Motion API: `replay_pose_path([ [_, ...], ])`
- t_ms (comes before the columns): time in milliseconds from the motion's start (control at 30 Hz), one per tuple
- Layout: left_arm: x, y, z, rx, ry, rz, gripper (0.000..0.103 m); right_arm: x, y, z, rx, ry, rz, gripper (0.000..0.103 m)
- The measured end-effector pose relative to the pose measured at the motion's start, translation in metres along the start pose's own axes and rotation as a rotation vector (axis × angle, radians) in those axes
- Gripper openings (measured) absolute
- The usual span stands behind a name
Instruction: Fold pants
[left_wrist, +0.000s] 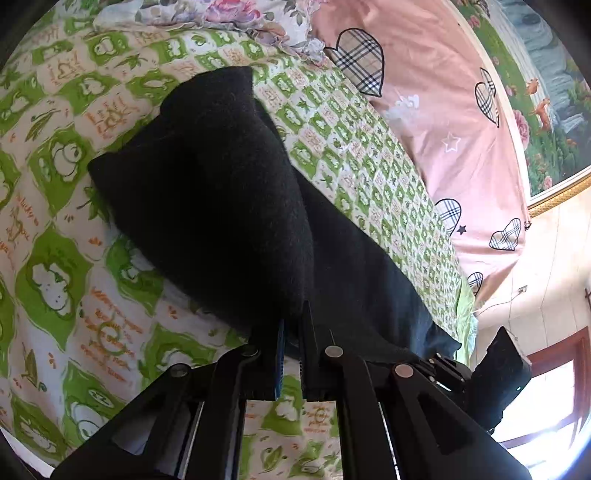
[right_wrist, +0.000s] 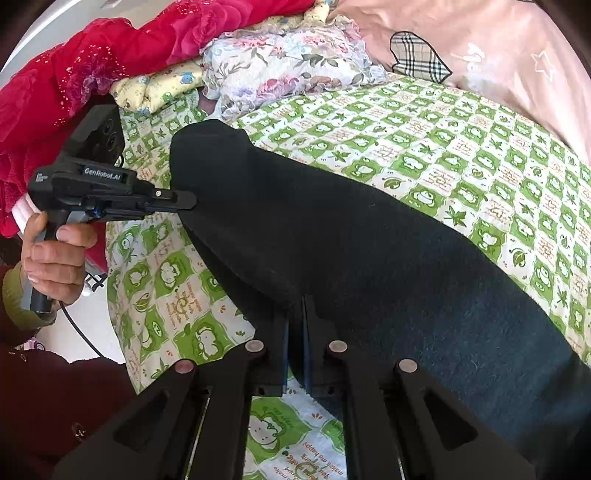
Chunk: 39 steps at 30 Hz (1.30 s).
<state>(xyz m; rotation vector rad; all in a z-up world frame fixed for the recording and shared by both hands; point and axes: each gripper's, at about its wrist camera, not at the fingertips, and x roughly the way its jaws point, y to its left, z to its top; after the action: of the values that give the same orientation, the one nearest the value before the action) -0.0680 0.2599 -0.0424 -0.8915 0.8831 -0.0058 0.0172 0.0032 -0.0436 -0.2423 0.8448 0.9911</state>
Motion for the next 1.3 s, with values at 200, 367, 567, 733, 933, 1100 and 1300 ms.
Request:
replay_pose_path([
  [200,-0.011,0.005,-0.002,0.020,-0.007,0.030,0.008,0.002,0.003,0.002,0.025,0.021,0.014,0.020],
  [367,-0.026,-0.001,-0.001,0.053,-0.033,0.118,0.014,-0.003,0.005,0.002,0.053,-0.002,0.072,0.033],
  [567,-0.044,0.011,0.008,-0.012,-0.051,0.200,0.045,-0.011,0.004,0.011,0.085,-0.044,0.094,0.033],
  [733,-0.049,0.024,0.024,-0.121,-0.055,0.236,0.072,-0.014,-0.007,0.027,0.138,-0.092,0.077,0.033],
  [933,-0.036,0.031,0.045,-0.200,-0.033,0.285,0.079,-0.008,-0.044,0.058,0.271,-0.130,0.009,0.033],
  [1100,-0.025,0.044,0.050,-0.219,-0.040,0.294,0.078,0.017,-0.083,0.088,0.344,-0.075,-0.039,0.033],
  [1300,-0.023,0.049,0.049,-0.155,-0.069,0.267,0.074,0.068,-0.094,0.107,0.238,0.092,-0.052,0.033],
])
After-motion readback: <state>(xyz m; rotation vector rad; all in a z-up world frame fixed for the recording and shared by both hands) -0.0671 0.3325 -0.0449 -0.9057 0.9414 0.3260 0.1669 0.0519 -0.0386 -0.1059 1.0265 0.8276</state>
